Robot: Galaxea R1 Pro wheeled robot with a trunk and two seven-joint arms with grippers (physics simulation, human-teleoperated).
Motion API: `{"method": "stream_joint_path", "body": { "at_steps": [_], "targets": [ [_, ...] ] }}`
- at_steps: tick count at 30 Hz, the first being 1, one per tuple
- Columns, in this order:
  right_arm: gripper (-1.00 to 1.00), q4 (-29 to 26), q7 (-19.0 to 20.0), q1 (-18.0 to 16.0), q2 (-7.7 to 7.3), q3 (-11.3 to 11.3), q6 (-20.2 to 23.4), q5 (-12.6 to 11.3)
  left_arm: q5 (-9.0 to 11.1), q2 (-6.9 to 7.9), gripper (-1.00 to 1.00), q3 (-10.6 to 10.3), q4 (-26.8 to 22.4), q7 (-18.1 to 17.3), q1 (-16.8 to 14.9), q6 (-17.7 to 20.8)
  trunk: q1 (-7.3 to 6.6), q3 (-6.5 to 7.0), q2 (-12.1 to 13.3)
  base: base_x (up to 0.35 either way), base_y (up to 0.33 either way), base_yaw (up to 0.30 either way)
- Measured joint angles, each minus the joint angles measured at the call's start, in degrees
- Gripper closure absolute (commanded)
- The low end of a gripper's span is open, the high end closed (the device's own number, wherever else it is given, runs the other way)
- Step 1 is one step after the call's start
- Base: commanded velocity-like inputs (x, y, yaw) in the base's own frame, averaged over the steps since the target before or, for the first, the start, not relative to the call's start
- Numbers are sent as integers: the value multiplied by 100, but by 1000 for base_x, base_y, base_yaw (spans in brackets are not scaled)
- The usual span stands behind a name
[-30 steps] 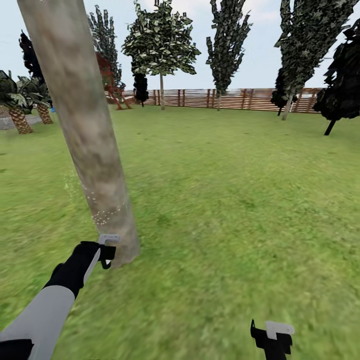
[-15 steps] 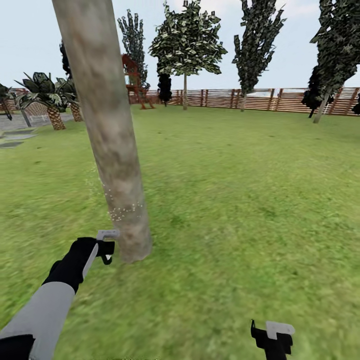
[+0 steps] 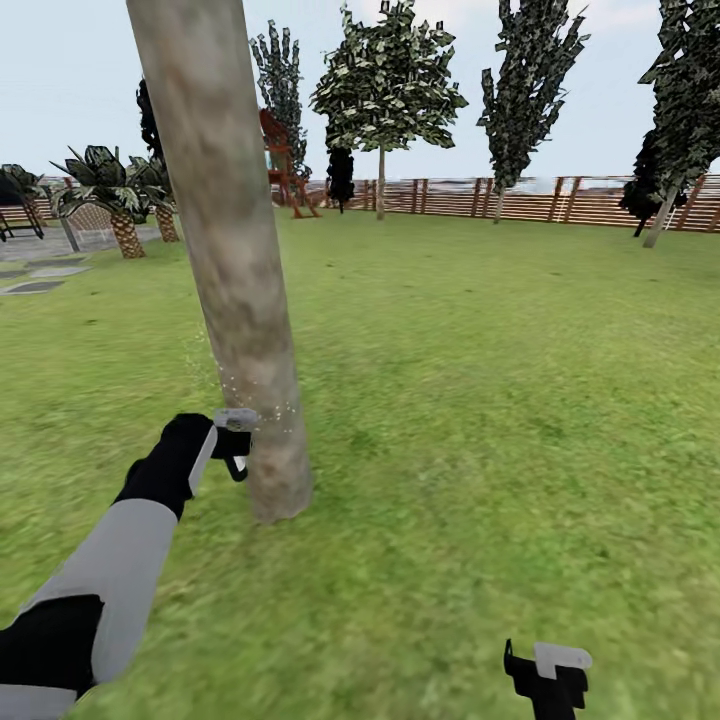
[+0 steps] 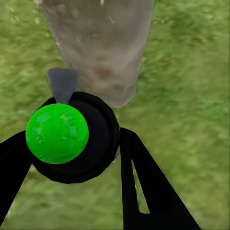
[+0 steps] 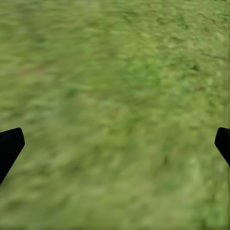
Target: In the garden, pick up the pesticide atomizer on the floor and spray pesticide onto both trees until each tree trunk is fully covered.
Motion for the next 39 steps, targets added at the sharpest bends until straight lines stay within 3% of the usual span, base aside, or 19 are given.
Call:
{"method": "stream_joint_path", "body": {
  "at_steps": [4, 11, 14, 18, 21, 27, 39],
  "targets": [
    [-100, -5, 0, 0, -16, 2, 3, 0, 20, 122, 100, -3, 40, -6, -14, 15, 0, 0, 0, 0, 0, 0],
    [-100, -6, 0, 0, -18, 3, 3, 0, 60, -236, 100, -324, 25, -28, -25, 21, 0, 0, 0, 0, 0, 0],
    [-100, -6, 0, 0, -18, 3, 3, 0, 4, -170, 100, -324, -1, -27, -6, 25, 0, 0, 0, 0, 0, 0],
    [-100, -6, 0, 0, -18, 3, 3, 0, -27, 81, 100, -297, -15, -17, 40, 22, 0, 0, 0, 26, -34, 0],
    [-100, -5, -2, 0, -18, 3, 1, 0, 0, 171, 100, -262, -10, 3, 63, -3, -2, 0, 0, 148, -201, 0],
    [-100, -5, -2, -1, -17, 3, 0, 0, 7, 200, 100, -261, -24, 6, 8, -1, 0, 0, 0, 81, -251, 19],
    [-100, -4, -1, -1, -9, 3, 1, 0, 10, 204, 100, -273, -27, 14, -88, 3, -3, 0, 0, 143, -221, 267]
  ]
}}
